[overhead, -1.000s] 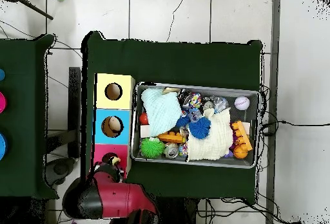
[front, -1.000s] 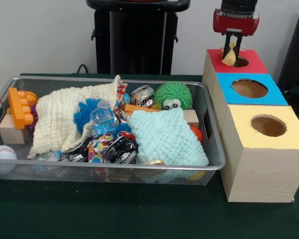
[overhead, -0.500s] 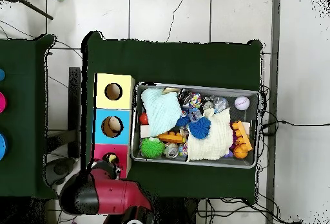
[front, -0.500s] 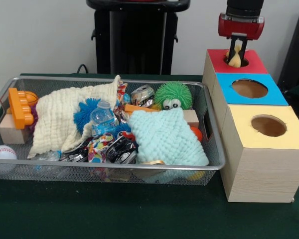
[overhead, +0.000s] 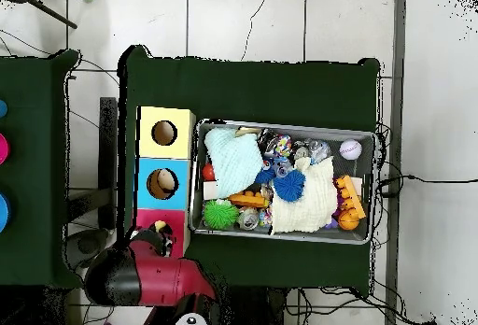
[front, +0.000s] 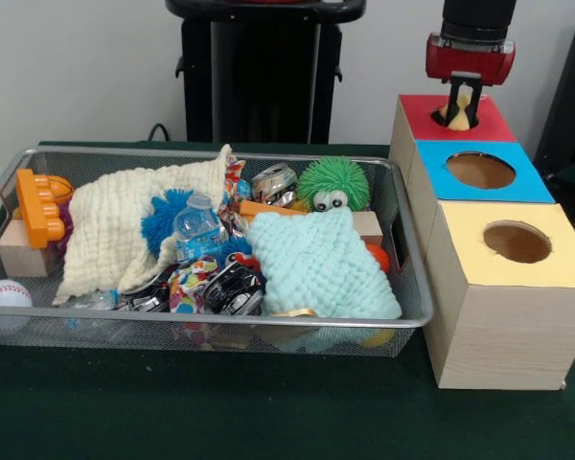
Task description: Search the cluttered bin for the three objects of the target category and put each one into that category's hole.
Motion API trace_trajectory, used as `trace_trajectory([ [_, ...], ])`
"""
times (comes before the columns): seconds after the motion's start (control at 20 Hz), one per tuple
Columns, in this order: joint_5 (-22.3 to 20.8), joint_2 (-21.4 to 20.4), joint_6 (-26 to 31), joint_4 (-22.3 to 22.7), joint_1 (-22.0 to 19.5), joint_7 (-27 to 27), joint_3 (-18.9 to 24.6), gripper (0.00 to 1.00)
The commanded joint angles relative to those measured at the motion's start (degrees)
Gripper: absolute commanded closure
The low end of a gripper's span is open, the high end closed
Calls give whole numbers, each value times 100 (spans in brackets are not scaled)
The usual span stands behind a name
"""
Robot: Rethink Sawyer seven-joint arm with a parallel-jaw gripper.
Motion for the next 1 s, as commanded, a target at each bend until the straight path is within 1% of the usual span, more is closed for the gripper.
trace_trajectory([
  [0.05, 315, 204, -463, -351, -158, 1332, 583, 0],
  [0.2, 295, 201, -450, -342, -153, 1311, 568, 0],
  [0.3, 184, 219, -455, -426, -101, 1167, 482, 0],
  [0.65, 153, -110, 196, -481, -44, 944, 239, 0],
  [1.0, 96, -309, 450, -428, -66, 862, 186, 0],
])
